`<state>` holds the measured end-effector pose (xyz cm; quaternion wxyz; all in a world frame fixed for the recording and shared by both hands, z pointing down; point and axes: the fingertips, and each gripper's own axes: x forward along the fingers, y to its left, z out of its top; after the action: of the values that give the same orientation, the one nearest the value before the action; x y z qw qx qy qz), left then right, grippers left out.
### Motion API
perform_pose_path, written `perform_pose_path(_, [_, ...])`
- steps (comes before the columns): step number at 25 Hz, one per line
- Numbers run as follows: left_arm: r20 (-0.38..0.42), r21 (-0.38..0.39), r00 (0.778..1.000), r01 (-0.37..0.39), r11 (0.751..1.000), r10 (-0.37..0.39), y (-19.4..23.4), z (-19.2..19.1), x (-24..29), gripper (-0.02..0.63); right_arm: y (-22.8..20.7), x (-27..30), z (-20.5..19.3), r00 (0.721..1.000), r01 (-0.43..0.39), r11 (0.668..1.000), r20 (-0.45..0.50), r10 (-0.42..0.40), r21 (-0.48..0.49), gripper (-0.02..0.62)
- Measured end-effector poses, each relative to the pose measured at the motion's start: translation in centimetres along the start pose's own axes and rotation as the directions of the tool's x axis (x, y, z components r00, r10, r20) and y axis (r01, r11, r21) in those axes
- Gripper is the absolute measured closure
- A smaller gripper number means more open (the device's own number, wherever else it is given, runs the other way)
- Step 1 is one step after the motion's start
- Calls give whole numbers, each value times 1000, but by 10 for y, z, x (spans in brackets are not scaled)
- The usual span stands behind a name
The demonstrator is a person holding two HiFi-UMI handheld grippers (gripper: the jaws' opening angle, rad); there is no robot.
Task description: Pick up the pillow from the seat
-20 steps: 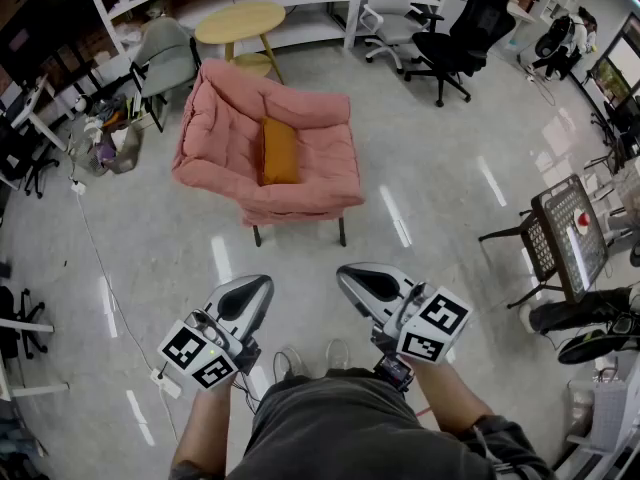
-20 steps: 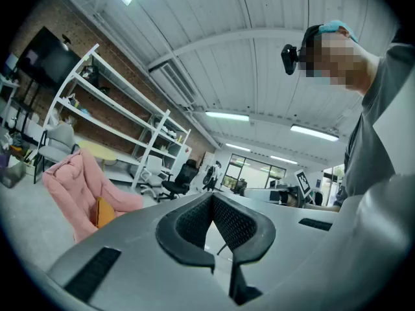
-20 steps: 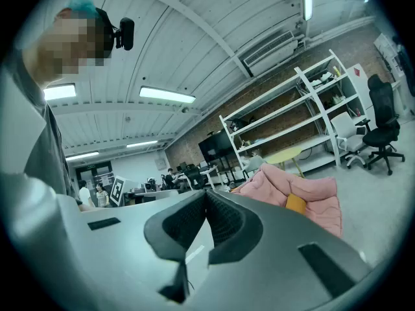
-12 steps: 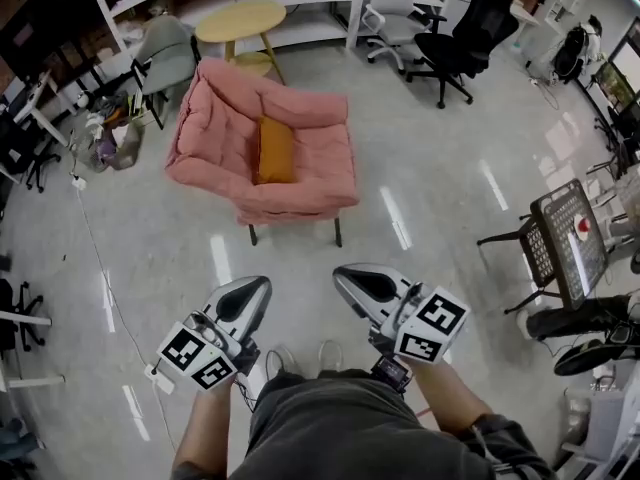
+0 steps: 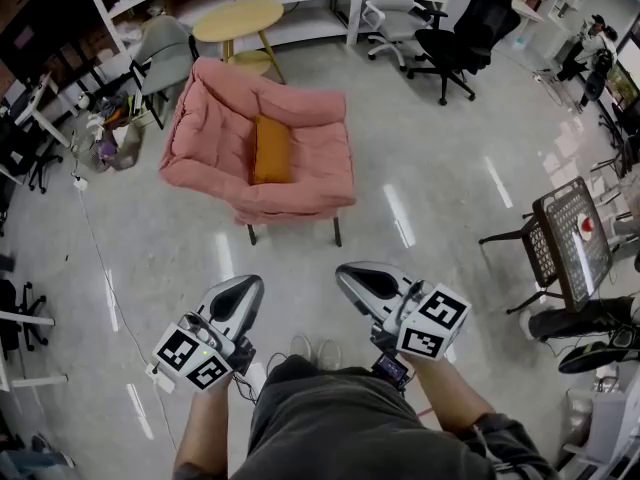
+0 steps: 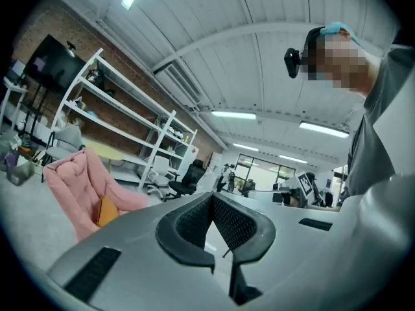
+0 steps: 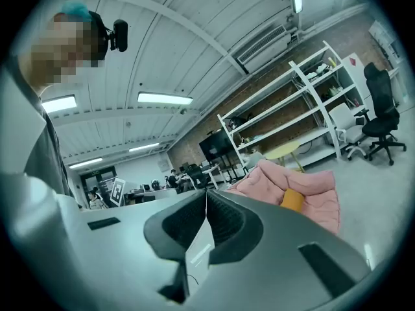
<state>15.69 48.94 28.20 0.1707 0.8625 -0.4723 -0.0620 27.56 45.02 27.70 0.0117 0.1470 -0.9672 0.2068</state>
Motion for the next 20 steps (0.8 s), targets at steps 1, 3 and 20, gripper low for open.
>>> perform_pose_path(1, [0, 0, 1000, -2, 1000, 2, 2, 1, 2, 597, -3, 0, 1, 1000, 4, 1000, -1, -4, 3, 580])
perform_pose_path(3, [1, -1, 1000, -4, 1000, 4, 9, 4, 6, 597, -10, 3, 4, 1000, 10, 1000, -1, -10, 9, 580])
perform_pose_path(20, [-25, -32, 997, 66, 997, -67, 182, 47, 89, 597, -120, 150, 33, 997, 72, 996, -33, -70, 48, 580])
